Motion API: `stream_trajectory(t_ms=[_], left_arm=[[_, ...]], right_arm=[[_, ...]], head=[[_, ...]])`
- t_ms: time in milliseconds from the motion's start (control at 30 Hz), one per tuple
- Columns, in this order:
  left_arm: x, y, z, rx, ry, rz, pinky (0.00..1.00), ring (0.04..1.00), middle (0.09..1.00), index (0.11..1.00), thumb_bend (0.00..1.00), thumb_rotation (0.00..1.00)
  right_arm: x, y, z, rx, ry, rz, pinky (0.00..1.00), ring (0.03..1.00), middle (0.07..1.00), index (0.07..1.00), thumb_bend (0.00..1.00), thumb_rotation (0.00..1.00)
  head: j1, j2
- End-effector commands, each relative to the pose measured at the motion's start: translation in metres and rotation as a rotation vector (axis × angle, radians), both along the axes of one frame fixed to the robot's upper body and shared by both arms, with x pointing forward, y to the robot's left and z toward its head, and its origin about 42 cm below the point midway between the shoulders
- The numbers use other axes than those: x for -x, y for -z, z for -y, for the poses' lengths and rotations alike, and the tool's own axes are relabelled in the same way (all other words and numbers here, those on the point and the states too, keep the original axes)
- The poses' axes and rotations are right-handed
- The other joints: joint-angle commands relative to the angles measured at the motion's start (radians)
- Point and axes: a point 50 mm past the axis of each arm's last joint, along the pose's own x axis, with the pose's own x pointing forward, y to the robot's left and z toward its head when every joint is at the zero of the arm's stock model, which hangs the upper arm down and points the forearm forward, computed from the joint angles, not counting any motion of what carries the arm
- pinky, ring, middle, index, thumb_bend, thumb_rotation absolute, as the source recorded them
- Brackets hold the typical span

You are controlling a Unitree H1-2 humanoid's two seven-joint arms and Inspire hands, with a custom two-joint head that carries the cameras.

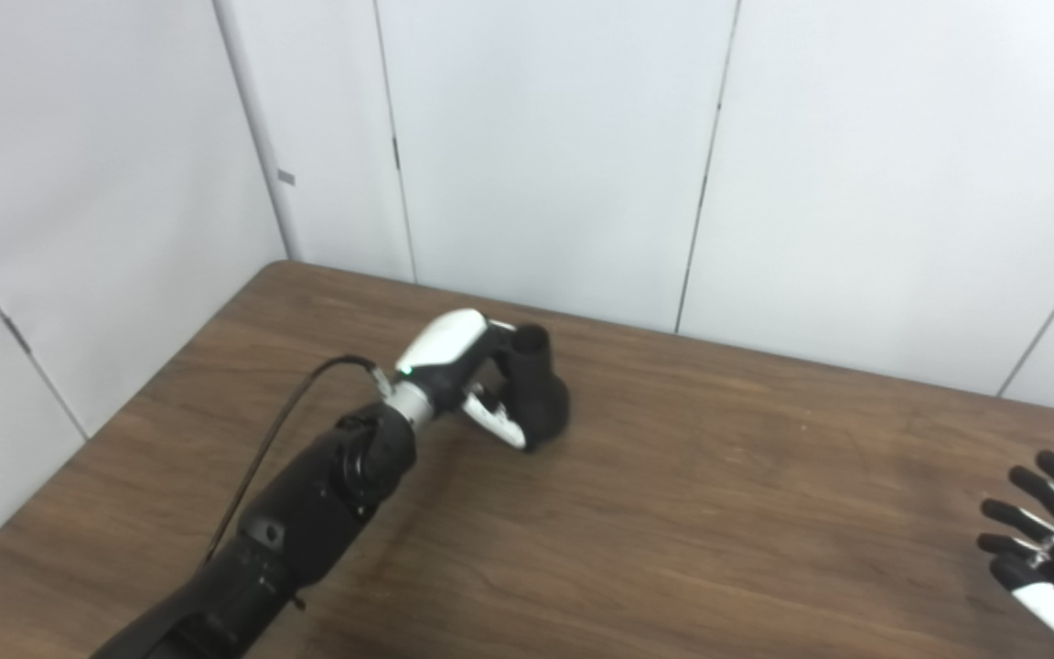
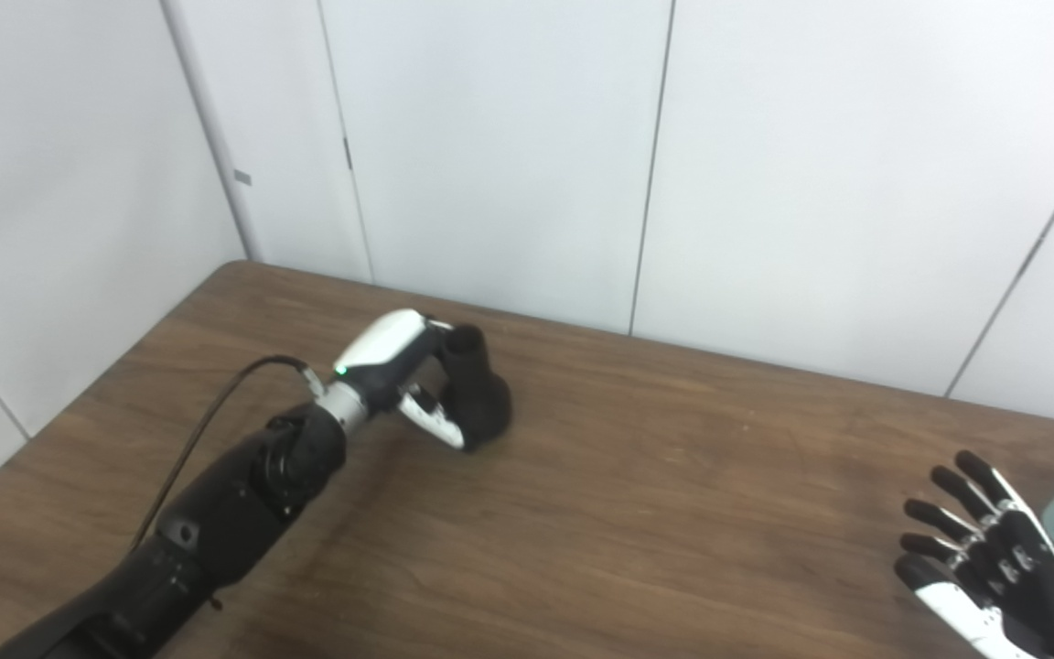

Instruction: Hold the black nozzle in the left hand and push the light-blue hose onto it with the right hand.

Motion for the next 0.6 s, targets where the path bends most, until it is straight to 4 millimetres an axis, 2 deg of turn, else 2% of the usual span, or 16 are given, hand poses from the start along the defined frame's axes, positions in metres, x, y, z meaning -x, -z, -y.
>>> stream_trajectory(t_ms=[0, 167, 400, 567], left_arm=[[0.009, 0.016, 0.012, -0.04, 0.067, -0.05, 1.0, 0.598, 0.476, 0.487, 0.53, 0.0], [0.016, 0.023, 0.041, 0.011, 0.164, -0.064, 1.0, 0.586, 0.468, 0.492, 0.53, 0.0], [0.034, 0.03, 0.079, 0.083, 0.313, -0.098, 1.0, 0.559, 0.466, 0.492, 0.53, 0.0], [0.05, 0.039, 0.111, 0.112, 0.438, -0.153, 1.0, 0.553, 0.477, 0.487, 0.53, 0.0]], right_arm=[[-0.005, -0.021, -0.002, -0.004, -0.005, 0.095, 0.64, 0.754, 0.857, 0.886, 0.69, 0.3], [-0.007, -0.021, -0.004, -0.006, -0.008, 0.104, 0.64, 0.759, 0.858, 0.883, 0.71, 0.3], [-0.007, -0.025, -0.01, 0.015, 0.028, 0.064, 0.66, 0.781, 0.869, 0.887, 0.68, 0.23], [-0.008, -0.027, -0.018, 0.034, 0.037, 0.097, 0.63, 0.754, 0.842, 0.867, 0.71, 0.25]], head=[[-0.002, 0.003], [-0.042, 0.011], [-0.116, 0.022], [-0.164, 0.031]])
